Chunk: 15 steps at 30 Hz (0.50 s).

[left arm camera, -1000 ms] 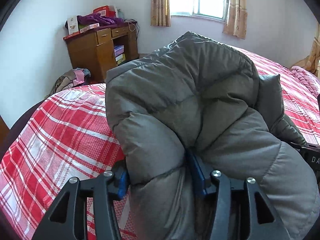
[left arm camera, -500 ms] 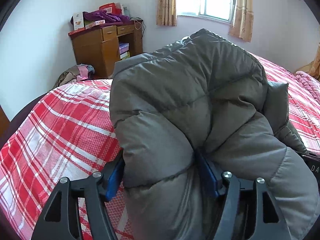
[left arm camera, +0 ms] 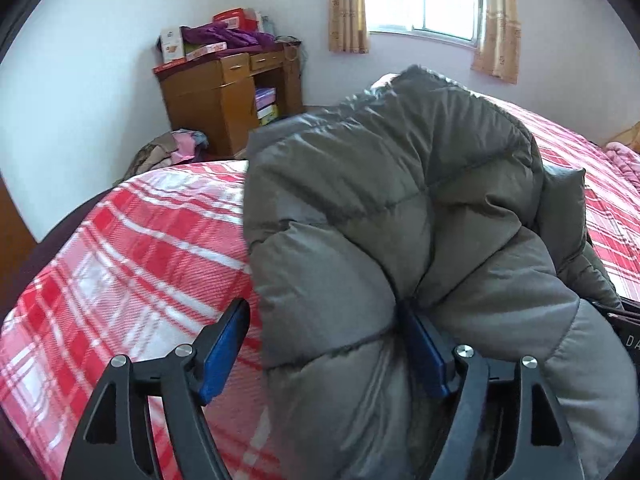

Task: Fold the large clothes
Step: 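Lower the bundle onto the bed and open both tools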

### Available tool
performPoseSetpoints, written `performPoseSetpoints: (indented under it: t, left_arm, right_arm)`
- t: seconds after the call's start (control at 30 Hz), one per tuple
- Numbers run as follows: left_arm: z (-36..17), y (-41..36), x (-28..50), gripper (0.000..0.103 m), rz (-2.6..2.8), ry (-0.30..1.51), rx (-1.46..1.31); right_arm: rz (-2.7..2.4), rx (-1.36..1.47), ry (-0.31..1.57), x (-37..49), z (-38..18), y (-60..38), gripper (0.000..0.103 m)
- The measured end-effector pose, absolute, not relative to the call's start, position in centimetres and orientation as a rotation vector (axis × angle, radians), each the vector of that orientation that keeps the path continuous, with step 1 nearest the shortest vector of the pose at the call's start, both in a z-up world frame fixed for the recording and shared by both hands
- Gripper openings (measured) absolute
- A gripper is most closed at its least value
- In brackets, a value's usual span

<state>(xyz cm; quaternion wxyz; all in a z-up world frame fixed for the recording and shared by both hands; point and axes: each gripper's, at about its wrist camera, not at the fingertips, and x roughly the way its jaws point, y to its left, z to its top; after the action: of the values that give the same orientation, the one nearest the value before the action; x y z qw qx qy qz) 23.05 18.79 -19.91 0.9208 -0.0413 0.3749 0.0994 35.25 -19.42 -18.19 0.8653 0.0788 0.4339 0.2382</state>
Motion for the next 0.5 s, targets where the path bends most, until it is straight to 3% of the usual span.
performPoseSetpoints:
  t: [0.1,0.17,0.5]
  left_arm:
    - [-17.2,18.9,20.6,0.077,0.225,0.724,-0.108]
    - [-15.1,18.9,18.7,0.077,0.228,0.688,-0.118]
    - [-8.1,17.5,8.7,0.077,0.250,0.576,-0.162]
  right_arm:
    - [0.460,0.152,0.897,34.6,-16.7,-19.6,0.063]
    - [0.433,0.155,0.872,33.7,-15.3,-20.0,0.074]
    - [0.387,0.060,0.695,23.9,-7.2,-21.2,0.078]
